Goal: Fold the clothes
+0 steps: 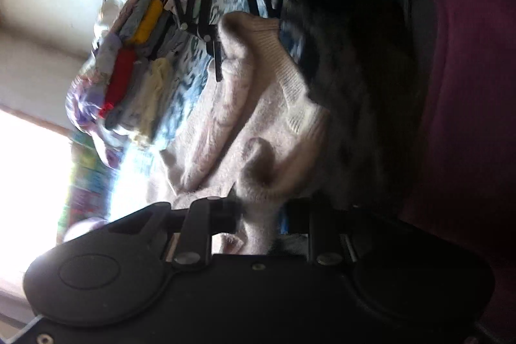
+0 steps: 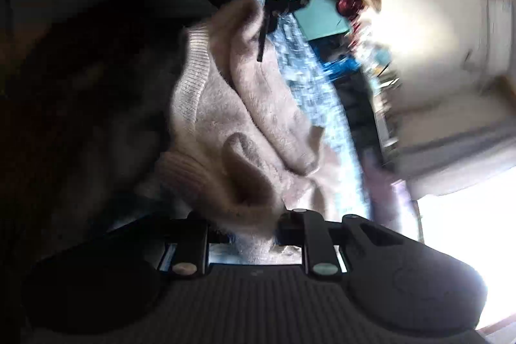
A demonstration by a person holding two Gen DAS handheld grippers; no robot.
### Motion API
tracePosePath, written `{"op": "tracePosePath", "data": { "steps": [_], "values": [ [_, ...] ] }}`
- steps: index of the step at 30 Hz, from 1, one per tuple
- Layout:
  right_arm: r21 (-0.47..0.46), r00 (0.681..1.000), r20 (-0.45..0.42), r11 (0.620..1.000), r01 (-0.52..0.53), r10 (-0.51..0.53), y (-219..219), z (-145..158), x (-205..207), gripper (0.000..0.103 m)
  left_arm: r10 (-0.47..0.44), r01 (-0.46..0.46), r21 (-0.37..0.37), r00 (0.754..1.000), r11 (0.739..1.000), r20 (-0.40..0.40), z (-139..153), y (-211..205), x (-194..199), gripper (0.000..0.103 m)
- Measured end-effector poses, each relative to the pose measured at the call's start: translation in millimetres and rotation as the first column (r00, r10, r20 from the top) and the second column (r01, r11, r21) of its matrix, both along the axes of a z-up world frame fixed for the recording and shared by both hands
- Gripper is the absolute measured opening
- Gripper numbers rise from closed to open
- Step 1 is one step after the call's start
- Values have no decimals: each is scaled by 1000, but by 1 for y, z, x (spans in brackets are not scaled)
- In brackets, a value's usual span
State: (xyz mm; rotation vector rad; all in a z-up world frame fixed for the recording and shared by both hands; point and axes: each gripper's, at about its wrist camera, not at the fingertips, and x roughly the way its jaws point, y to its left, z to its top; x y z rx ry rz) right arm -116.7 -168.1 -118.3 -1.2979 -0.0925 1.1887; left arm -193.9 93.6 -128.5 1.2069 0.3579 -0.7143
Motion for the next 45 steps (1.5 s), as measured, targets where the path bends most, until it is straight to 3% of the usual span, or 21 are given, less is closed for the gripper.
{"op": "tracePosePath", "data": {
  "steps": [3,4,6,8,10,12,15,21,26,29,31,33,36,39,41,43,44,45],
  "values": [
    [84,980,-186,992,94,-77,-8,37,16,23,67,-83,-148,991,986,-113,41,6,16,22],
    [118,963,-248,984,134,-101,-11,51,27,23,88,-118,-208,985,971,-147,54,11,25,22],
    [176,917,-372,960,218,-140,-17,78,49,24,127,-194,-345,970,918,-207,83,26,48,23],
    [221,854,-493,926,306,-165,-23,105,72,24,163,-268,-474,954,839,-250,106,45,76,25],
    [276,799,-573,876,396,-181,-19,123,104,30,187,-335,-584,935,739,-300,123,65,105,25],
    [311,730,-662,822,477,-173,-17,129,139,32,195,-388,-652,916,652,-350,128,84,133,25],
    [301,587,-798,754,584,-136,-14,126,194,32,204,-463,-724,884,511,-421,130,113,174,25],
    [166,275,-959,656,737,-66,21,93,303,31,194,-604,-754,797,258,-572,114,165,245,24],
    [55,82,-996,591,805,-20,61,42,373,29,168,-714,-695,697,83,-697,83,204,292,24],
    [-19,-28,-1000,562,827,7,74,12,405,25,141,-766,-642,638,21,-757,60,221,316,24],
    [-57,-77,-997,552,832,14,82,-6,423,24,120,-798,-603,597,-19,-793,45,231,332,24],
    [-83,-114,-993,542,836,25,88,-21,436,22,111,-803,-595,588,-43,-801,34,240,335,24],
    [-85,-132,-990,539,838,49,93,-35,446,18,104,-802,-593,586,-68,-804,23,247,338,21],
    [-53,-118,-989,527,848,90,90,-37,447,16,100,-787,-613,606,-70,-789,20,251,343,20],
    [-27,-108,-986,510,860,130,83,-38,444,15,105,-791,-607,600,-70,-793,13,255,351,20],
    [-46,-117,-986,483,874,117,81,-49,442,16,197,-826,-564,552,-9,-811,1,248,362,25],
    [-78,-116,-992,480,874,50,89,-57,441,16,254,-838,-545,528,3,-810,-3,244,362,39],
    [-79,-93,-996,472,878,5,93,-57,438,19,310,-851,-526,503,13,-806,-6,239,362,48]
  ]
}}
